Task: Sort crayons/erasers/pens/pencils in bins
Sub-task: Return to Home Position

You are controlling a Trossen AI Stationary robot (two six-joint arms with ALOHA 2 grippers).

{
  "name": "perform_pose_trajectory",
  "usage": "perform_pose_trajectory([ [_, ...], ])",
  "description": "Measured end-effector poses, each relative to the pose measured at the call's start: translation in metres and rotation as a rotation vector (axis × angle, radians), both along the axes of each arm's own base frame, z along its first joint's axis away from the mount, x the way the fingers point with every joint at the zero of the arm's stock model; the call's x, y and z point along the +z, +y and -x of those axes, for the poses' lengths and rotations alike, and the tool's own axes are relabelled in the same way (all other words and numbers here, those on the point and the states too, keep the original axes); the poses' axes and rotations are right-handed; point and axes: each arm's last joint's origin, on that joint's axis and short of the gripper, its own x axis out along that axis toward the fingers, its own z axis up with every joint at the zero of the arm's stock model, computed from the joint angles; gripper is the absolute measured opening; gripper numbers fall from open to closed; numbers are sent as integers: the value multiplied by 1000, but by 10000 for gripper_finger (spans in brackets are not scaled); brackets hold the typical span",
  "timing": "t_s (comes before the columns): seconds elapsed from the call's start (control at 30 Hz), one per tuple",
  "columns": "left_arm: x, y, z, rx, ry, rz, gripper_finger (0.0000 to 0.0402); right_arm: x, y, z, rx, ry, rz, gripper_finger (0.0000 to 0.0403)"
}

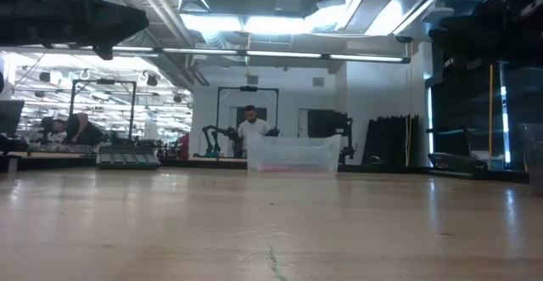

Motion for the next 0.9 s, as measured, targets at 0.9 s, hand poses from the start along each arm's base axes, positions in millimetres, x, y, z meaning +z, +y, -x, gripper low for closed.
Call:
perform_pose_trajectory([
  [0.9, -1, -13, -1, -169, 18, -28, 1, -2, 20, -7, 62, -10, 82, 11],
])
